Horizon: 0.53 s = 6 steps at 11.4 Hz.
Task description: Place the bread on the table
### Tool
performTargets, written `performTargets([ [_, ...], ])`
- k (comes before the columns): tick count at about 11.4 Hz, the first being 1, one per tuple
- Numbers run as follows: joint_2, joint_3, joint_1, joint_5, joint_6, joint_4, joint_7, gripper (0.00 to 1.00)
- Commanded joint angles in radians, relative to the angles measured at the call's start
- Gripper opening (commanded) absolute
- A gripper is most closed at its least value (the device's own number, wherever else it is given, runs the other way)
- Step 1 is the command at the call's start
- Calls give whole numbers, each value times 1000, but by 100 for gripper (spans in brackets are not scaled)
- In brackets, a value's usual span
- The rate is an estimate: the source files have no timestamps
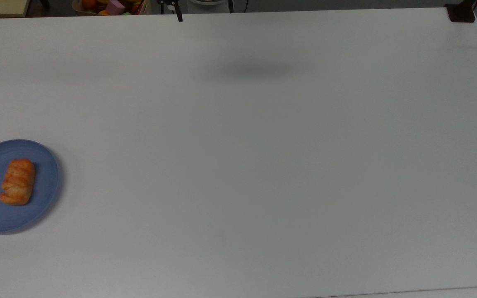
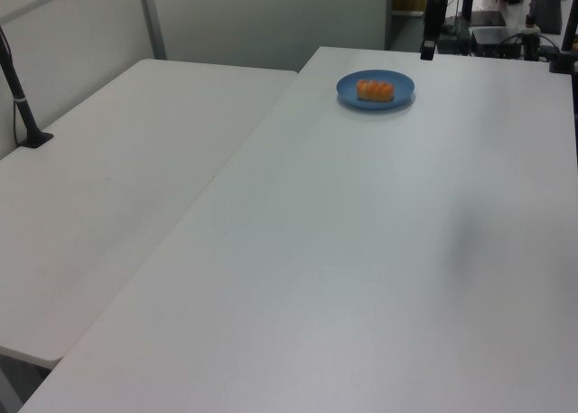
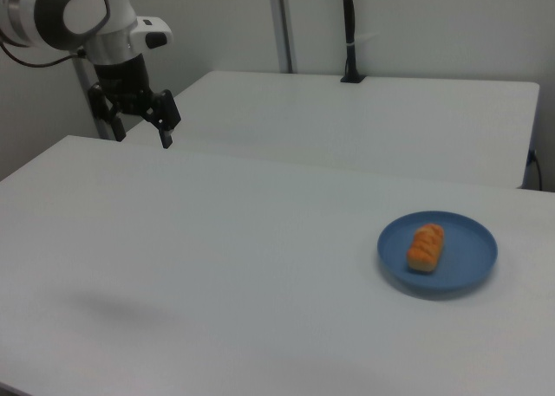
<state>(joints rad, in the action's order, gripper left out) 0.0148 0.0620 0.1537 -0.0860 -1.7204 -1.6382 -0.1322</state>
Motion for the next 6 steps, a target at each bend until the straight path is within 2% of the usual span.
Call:
performTargets([
  [1,8,6,-5,5,18,-8,-24,100],
  [3,5,6,-23,5,24,-5,-52,100],
  [6,-25,6,-77,12,21,9,-174,100],
])
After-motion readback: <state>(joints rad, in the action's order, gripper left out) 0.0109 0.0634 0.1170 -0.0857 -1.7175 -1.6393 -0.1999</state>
